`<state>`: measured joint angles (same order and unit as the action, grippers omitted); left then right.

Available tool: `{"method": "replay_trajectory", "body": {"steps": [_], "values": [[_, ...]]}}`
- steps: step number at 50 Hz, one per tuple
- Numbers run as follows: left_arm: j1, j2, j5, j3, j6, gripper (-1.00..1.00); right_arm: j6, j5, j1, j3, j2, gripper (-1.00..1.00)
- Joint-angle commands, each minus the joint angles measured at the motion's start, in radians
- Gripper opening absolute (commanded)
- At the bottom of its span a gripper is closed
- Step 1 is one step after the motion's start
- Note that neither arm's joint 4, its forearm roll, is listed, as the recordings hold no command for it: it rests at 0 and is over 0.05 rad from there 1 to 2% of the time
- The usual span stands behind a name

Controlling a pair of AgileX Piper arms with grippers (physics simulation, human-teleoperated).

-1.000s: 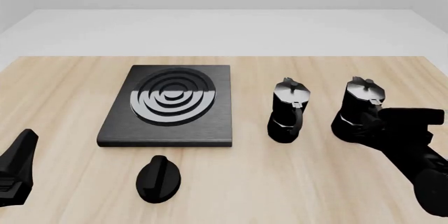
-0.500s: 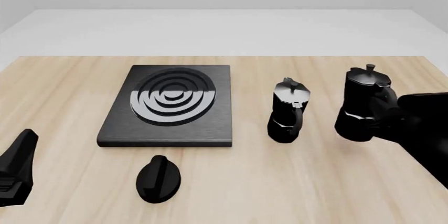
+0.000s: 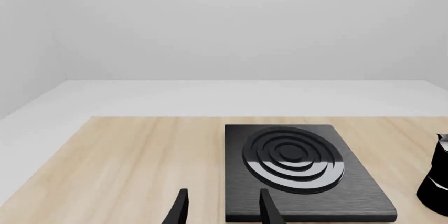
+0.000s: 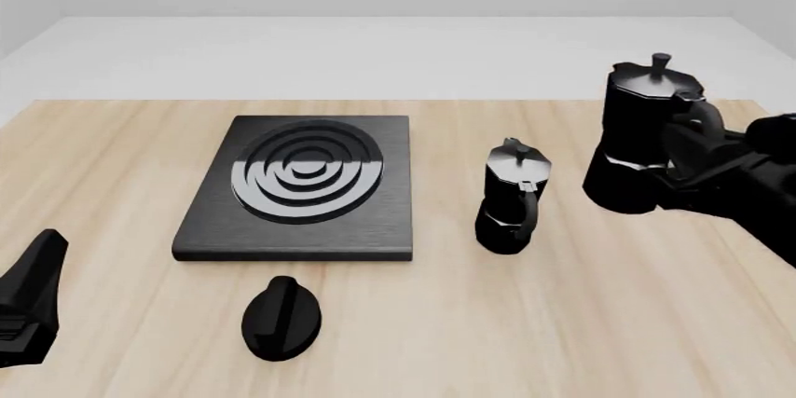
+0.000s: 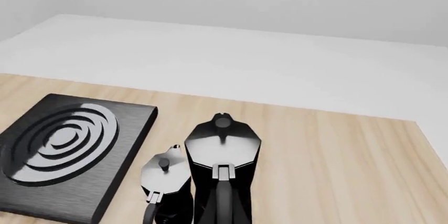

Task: Put the right moka pot on the stove.

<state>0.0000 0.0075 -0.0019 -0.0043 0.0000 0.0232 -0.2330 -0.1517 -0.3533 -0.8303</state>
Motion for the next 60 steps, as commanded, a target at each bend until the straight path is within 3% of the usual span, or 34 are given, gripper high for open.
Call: {"method": "replay_trajectory", "body": {"steps": [1,13,27,60], "values": [[0.0,0.0,0.0,0.0,0.0,1.0,0.007,0.115,-0.08,-0.146,0.089,-1.0],[0.0,0.0,0.0,0.0,0.0,1.0,0.043,0.141,-0.188,-0.3,0.014,-1.0],[0.0,0.0,0.0,0.0,0.0,1.0,0.077,0.04,-0.288,-0.379,-0.158,-1.0],[0.0,0.0,0.0,0.0,0.0,1.0,0.035,-0.152,-0.399,-0.512,-0.462,-1.0]]}}
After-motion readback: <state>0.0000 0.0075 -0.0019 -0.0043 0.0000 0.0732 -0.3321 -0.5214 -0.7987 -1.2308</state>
